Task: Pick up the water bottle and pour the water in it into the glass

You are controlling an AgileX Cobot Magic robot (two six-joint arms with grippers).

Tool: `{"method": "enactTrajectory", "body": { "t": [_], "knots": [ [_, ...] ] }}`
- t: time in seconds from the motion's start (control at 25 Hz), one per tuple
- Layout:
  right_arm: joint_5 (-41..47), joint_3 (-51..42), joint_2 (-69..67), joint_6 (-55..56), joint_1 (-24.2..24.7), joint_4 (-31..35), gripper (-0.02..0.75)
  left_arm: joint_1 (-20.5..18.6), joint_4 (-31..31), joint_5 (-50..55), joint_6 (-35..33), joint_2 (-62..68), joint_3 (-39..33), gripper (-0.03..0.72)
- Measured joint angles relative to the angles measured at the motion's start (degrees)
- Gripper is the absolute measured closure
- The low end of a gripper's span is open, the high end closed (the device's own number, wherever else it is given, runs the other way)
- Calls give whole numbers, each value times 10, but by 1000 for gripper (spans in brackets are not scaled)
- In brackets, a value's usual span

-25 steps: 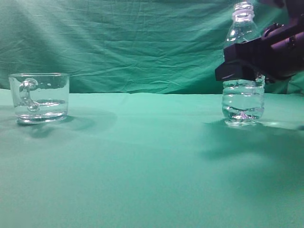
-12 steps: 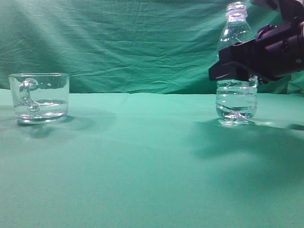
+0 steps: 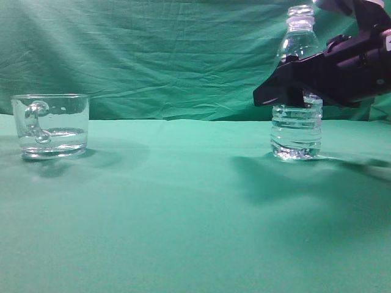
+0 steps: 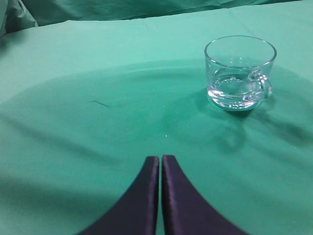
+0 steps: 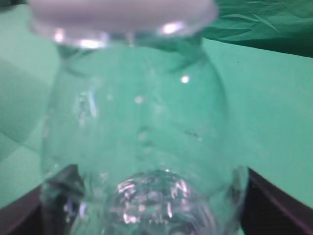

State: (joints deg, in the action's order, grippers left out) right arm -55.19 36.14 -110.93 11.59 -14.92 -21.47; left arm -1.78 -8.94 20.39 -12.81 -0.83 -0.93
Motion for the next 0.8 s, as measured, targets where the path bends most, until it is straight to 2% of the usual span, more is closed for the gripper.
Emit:
{"method": "enactTrajectory", "body": {
  "t": [0.08, 0.56, 0.76, 0.8],
  "knots": [
    [2, 0, 1, 0, 0, 3, 93, 0, 0, 0, 0, 0, 0, 688],
    [88, 0, 201, 56, 0, 3, 83, 0, 0, 0, 0, 0, 0, 688],
    [188, 0, 324, 62, 0, 0, 83, 0, 0, 0, 0, 0, 0, 688],
    [217, 0, 355, 64, 0, 0, 168, 0, 0, 0, 0, 0, 0, 688]
  ]
}}
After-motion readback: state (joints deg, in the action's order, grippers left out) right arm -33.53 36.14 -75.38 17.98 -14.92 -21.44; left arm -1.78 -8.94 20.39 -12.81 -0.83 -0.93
